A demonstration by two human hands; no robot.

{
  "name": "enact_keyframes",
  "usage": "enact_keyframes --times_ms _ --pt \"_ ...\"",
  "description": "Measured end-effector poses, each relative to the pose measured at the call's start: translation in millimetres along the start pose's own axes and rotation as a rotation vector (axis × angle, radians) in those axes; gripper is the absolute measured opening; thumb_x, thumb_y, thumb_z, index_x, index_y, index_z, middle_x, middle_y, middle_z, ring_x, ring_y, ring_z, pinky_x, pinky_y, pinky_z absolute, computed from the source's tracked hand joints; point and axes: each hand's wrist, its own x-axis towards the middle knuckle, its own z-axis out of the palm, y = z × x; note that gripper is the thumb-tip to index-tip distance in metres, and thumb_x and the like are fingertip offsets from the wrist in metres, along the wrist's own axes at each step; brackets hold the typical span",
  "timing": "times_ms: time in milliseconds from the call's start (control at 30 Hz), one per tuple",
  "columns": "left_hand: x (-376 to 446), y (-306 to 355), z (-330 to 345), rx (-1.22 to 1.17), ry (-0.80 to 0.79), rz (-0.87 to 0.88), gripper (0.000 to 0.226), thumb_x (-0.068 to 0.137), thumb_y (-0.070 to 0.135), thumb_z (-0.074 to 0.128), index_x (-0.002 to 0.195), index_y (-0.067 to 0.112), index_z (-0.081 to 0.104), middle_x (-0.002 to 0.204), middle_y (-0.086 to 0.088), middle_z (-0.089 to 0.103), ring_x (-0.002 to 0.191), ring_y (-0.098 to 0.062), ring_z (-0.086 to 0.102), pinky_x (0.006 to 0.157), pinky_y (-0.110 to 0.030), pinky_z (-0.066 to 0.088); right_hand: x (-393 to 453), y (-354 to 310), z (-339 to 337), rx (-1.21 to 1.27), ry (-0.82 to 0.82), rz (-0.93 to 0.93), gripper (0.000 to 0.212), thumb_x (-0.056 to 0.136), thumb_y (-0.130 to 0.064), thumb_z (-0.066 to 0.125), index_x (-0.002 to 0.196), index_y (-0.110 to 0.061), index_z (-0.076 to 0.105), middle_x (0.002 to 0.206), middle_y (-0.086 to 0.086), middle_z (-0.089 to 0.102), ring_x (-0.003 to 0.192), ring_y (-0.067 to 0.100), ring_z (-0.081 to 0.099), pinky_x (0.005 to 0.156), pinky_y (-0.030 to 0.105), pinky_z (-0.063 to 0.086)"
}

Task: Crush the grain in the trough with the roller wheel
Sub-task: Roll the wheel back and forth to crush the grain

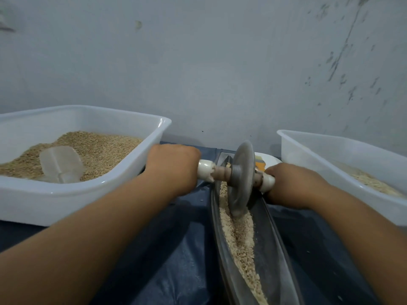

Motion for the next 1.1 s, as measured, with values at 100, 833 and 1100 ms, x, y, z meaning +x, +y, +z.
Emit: enact_keyframes --times_ms 100,833,1100 --pt "-3.9 -1.2 -2.3 -0.053 -0.069 -0.040 0.019 0.080 0.026 0.064 0.088 0.030 0.047 0.078 0.006 0.052 0.076 -0.017 0.053 0.067 -0.031 0.040 -0.9 -6.9 -7.2 -0.075 0.022 -0.011 0.012 0.072 -0.037 0.065 0.073 -0.029 0.055 0.075 -0.011 0.060 0.071 0.011 0.058 0.060 0.027 0.046" --pt "-0.4 5.4 -15.3 -0.012 -0.084 -0.011 0.017 0.081 0.027 0.064 0.095 0.028 0.054 0.084 0.005 0.057 0.077 -0.017 0.055 0.069 -0.031 0.043 -5.7 -2.9 -2.1 0.041 -0.010 0.041 0.013 0.070 -0.034 0.066 0.081 -0.031 0.061 0.077 -0.011 0.065 0.071 0.011 0.062 0.060 0.026 0.047" --pt "-3.5 3.2 -9.8 0.028 -0.006 0.025 0.015 0.080 0.030 0.064 0.089 0.030 0.052 0.077 0.007 0.054 0.076 -0.017 0.055 0.067 -0.030 0.040 -7.6 0.6 4.6 0.061 -0.040 0.045 0.012 0.068 -0.036 0.066 0.077 -0.031 0.059 0.074 -0.009 0.065 0.069 0.011 0.062 0.058 0.025 0.047"
